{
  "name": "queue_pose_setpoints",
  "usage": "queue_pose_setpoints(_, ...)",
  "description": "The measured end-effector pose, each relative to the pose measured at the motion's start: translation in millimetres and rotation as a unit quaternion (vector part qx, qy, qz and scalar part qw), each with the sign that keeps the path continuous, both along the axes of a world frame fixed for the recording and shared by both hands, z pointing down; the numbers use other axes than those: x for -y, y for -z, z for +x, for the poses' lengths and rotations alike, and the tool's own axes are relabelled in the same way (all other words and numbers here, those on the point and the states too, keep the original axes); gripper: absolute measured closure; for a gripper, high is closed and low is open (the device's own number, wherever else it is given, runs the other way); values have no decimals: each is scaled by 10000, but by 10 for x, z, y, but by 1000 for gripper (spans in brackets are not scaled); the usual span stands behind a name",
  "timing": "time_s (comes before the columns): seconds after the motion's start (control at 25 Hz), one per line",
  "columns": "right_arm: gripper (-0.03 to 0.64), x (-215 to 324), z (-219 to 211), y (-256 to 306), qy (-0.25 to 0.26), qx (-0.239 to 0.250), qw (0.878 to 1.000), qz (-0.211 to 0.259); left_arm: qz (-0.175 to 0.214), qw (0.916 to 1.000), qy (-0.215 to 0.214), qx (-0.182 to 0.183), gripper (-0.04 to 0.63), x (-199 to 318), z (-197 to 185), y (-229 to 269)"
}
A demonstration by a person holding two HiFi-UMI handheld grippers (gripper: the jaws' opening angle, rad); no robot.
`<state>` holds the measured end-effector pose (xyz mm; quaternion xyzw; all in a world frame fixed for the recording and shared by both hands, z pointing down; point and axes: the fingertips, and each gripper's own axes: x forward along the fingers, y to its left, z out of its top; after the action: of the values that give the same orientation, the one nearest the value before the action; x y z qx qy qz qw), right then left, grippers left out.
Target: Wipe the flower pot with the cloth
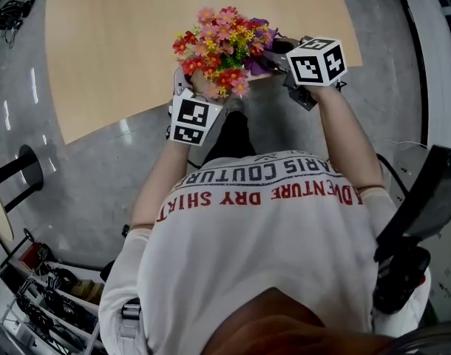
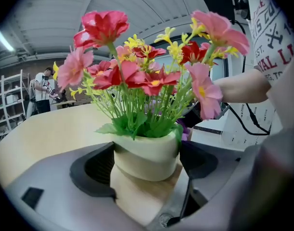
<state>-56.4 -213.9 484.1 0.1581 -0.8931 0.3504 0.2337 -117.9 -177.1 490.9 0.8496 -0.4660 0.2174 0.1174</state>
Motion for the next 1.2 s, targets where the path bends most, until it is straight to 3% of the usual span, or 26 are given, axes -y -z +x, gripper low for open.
queue_pose_setpoints(0.12, 577, 21, 1, -168, 72, -490, 9987, -138, -35, 10000, -86, 12, 164, 5, 3, -7)
queue_pose_setpoints(0.28, 577, 48, -15, -283, 55, -761, 9966, -302, -42, 9999, -162, 4, 165, 6, -12, -31)
queue_pose_setpoints(0.44, 575, 88, 11, -311, -4, -786, 9965, -302, 27, 9998, -217, 3, 164, 35, 1, -51)
queue_pose_setpoints(0.6, 575, 108, 90, -214, -443, -430, 9980, -118, 251, 9996, -54, 117, 163, 0, -46, -58)
queue_pose_setpoints(0.8, 575, 4, 359, -8, -921, -145, 9954, 205, 210, 9971, 673, -302, 163, -142, -218, 0)
queue_pose_setpoints(0.96, 575, -243, 604, 146, -1071, 36, 9937, 339, 80, 9858, 1484, -776, 131, -242, -215, 62)
queue_pose_setpoints(1.2, 575, -660, 997, 152, -1294, 166, 9913, 197, -31, 9706, 2283, -764, 92, -244, -15, 9)
